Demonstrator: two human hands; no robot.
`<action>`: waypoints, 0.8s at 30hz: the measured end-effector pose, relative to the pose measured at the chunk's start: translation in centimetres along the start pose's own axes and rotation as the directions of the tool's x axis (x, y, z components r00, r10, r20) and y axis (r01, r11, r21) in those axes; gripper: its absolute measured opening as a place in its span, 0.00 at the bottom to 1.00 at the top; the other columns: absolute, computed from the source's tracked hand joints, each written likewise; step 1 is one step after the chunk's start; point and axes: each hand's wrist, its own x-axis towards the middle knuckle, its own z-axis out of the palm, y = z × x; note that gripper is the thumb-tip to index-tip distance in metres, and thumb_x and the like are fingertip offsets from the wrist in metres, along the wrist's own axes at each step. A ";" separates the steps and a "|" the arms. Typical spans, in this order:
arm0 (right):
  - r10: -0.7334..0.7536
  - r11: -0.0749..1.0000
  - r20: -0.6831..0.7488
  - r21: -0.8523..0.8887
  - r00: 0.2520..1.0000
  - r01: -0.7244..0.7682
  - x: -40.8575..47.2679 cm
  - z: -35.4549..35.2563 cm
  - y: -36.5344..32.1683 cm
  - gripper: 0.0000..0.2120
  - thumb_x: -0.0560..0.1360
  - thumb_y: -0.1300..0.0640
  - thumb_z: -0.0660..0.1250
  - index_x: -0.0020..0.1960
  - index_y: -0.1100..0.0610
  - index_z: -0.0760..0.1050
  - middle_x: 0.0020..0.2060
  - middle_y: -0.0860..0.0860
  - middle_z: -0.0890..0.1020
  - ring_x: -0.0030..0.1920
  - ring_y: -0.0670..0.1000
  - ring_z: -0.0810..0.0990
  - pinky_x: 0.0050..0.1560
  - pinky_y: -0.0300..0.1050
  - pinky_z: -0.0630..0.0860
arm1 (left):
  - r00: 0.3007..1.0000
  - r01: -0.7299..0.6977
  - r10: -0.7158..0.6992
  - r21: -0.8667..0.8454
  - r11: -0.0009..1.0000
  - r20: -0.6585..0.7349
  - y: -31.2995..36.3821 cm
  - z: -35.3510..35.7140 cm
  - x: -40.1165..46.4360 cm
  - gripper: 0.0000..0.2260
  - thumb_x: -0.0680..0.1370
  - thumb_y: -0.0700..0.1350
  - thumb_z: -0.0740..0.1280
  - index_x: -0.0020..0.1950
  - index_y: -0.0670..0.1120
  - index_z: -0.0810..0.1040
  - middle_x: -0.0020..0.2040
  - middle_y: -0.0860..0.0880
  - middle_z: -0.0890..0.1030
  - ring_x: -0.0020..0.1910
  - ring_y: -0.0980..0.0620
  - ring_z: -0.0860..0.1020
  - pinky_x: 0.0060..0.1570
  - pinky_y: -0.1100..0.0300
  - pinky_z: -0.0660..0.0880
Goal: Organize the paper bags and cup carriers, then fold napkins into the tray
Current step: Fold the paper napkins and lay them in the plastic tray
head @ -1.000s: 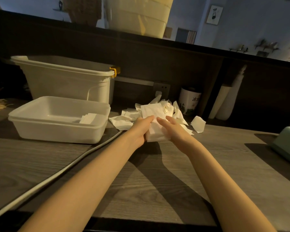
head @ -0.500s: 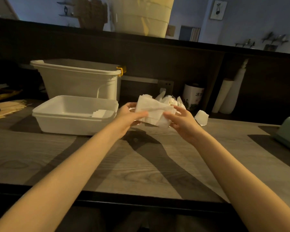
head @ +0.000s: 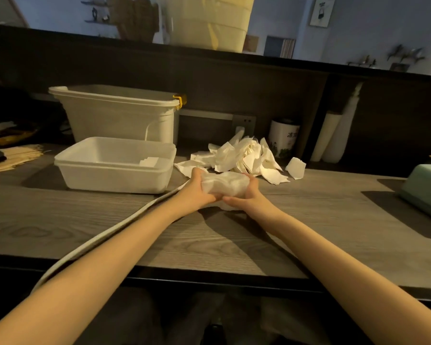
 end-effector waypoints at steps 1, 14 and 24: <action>-0.029 1.000 -0.008 0.004 1.000 0.029 0.2 0.1 -0.1 0.45 0.73 0.63 0.69 0.75 0.55 0.38 0.67 0.52 0.66 0.68 0.53 0.68 0.67 0.49 0.69 | 0.999 0.001 -0.003 -0.052 0.999 -0.046 0.4 0.3 0.2 0.28 0.76 0.41 0.67 0.69 0.40 0.54 0.64 0.44 0.68 0.53 0.56 0.70 0.44 0.72 0.69; -0.050 0.993 -0.179 -0.114 0.983 0.029 1.0 -0.8 0.2 0.34 0.74 0.58 0.69 0.72 0.56 0.53 0.50 0.52 0.75 0.45 0.45 0.77 0.37 0.30 0.75 | 0.987 -0.090 0.101 0.084 0.992 -0.125 -1.0 -1.1 0.5 0.21 0.69 0.44 0.75 0.60 0.45 0.74 0.51 0.52 0.76 0.50 0.55 0.74 0.42 0.70 0.71; 0.010 0.957 -0.376 0.273 0.926 0.101 1.8 -0.6 -1.7 0.28 0.73 0.57 0.70 0.70 0.50 0.63 0.67 0.55 0.68 0.60 0.56 0.75 0.57 0.56 0.77 | 0.872 0.366 -0.209 -0.304 0.880 0.443 2.4 -0.6 -0.6 0.16 0.74 0.42 0.69 0.59 0.49 0.69 0.55 0.46 0.77 0.53 0.49 0.78 0.48 0.55 0.80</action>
